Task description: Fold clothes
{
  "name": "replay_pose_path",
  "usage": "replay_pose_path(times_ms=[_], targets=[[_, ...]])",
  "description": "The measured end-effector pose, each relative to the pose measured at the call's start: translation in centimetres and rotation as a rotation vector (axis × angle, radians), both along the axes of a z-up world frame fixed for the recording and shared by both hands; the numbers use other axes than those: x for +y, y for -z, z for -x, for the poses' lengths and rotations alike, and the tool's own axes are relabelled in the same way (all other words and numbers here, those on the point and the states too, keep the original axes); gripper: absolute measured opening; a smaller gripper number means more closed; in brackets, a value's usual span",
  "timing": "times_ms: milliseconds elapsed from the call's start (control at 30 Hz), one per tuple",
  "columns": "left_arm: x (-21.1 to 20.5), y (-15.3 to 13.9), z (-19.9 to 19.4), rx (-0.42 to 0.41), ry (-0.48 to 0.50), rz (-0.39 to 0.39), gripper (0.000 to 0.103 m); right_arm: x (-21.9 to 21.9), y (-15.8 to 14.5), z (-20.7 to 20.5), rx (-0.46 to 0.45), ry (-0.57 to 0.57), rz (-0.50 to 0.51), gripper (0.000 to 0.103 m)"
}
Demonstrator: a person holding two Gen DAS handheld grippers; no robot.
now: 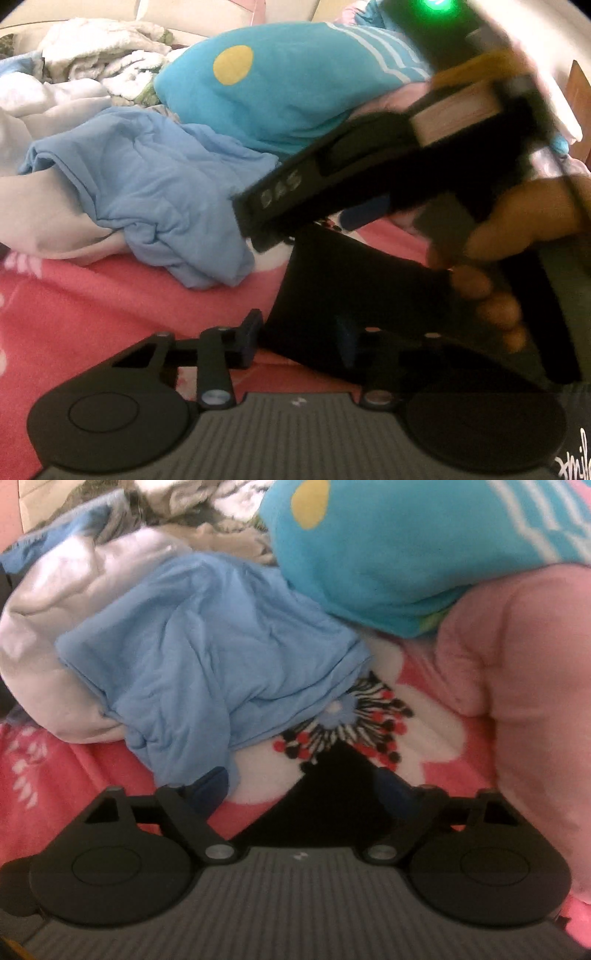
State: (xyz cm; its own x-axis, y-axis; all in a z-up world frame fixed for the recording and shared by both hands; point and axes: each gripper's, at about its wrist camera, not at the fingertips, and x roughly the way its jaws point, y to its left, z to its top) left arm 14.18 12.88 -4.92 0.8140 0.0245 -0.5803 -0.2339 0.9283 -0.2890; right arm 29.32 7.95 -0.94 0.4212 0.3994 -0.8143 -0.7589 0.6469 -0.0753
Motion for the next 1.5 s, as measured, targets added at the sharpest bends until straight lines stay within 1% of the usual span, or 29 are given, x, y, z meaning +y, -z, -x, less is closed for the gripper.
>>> replay_pose_path(times_ms=[33, 67, 100, 167, 233, 267, 300, 333, 367, 400, 500, 667, 733, 833, 967, 1100, 1200, 1333, 1500], targets=[[0.0, 0.0, 0.0, 0.002, 0.000, 0.000, 0.037, 0.3, 0.4, -0.3, 0.008, 0.001, 0.007, 0.076], [0.0, 0.1, -0.1, 0.003, -0.002, -0.001, 0.030, 0.4, 0.9, -0.6, 0.016, 0.005, 0.017, 0.073], [0.0, 0.1, -0.1, 0.005, -0.002, 0.001, 0.022, 0.5, 1.4, -0.8, 0.022, 0.009, 0.027, 0.068], [0.1, 0.2, -0.2, 0.008, 0.003, 0.012, 0.013, 0.5, 2.1, -1.0, 0.035, 0.015, 0.034, 0.061], [0.0, 0.1, -0.1, -0.002, 0.003, 0.013, 0.010, 0.3, 2.3, -1.1, 0.040, 0.022, 0.021, 0.056], [0.0, 0.0, 0.0, -0.009, 0.002, 0.011, 0.009, 0.2, 2.2, -1.1, 0.038, 0.024, 0.014, 0.047], [-0.1, -0.2, 0.1, -0.017, 0.001, 0.008, 0.008, 0.0, 2.1, -1.1, 0.034, 0.028, 0.009, 0.031], [-0.2, -0.3, 0.2, -0.025, 0.000, 0.006, 0.008, -0.2, 1.9, -1.0, 0.031, 0.032, 0.004, 0.020], [-0.2, -0.4, 0.3, -0.032, -0.001, 0.004, 0.008, -0.4, 1.7, -1.0, 0.029, 0.037, -0.003, 0.008], [-0.3, -0.5, 0.4, -0.042, -0.001, 0.001, 0.007, -0.8, 1.4, -1.0, 0.031, 0.044, -0.017, 0.006], [-0.7, -1.3, 0.9, -0.082, 0.022, -0.002, 0.007, -2.4, 0.4, -1.0, 0.036, 0.065, -0.077, 0.003], [-2.0, -2.5, 1.4, -0.159, 0.122, 0.055, 0.007, -6.2, -2.2, -0.6, 0.007, 0.116, -0.195, 0.003], [-3.0, -2.9, 1.6, -0.192, 0.172, 0.074, 0.007, -8.2, -3.6, -0.1, -0.017, 0.144, -0.247, 0.003], [-4.5, -3.2, 1.8, -0.225, 0.257, 0.079, 0.007, -12.0, -5.2, 0.9, -0.050, 0.191, -0.316, 0.003], [-7.3, -3.4, 2.3, -0.249, 0.386, 0.066, 0.007, -17.0, -6.0, 2.4, -0.087, 0.265, -0.372, 0.002], [-10.2, -3.1, 2.7, -0.257, 0.500, 0.033, 0.007, -21.7, -5.4, 4.0, -0.103, 0.356, -0.428, 0.002], [-11.8, -2.5, 2.8, -0.234, 0.560, 0.008, 0.007, -25.1, -4.4, 5.1, -0.094, 0.429, -0.481, 0.002], [-13.1, -1.6, 2.6, -0.186, 0.607, 0.007, 0.007, -28.2, -1.8, 5.5, -0.027, 0.515, -0.546, 0.002], [-13.2, -0.8, 2.1, -0.136, 0.636, 0.052, 0.007, -31.2, 1.6, 5.2, 0.056, 0.623, -0.626, 0.002]])
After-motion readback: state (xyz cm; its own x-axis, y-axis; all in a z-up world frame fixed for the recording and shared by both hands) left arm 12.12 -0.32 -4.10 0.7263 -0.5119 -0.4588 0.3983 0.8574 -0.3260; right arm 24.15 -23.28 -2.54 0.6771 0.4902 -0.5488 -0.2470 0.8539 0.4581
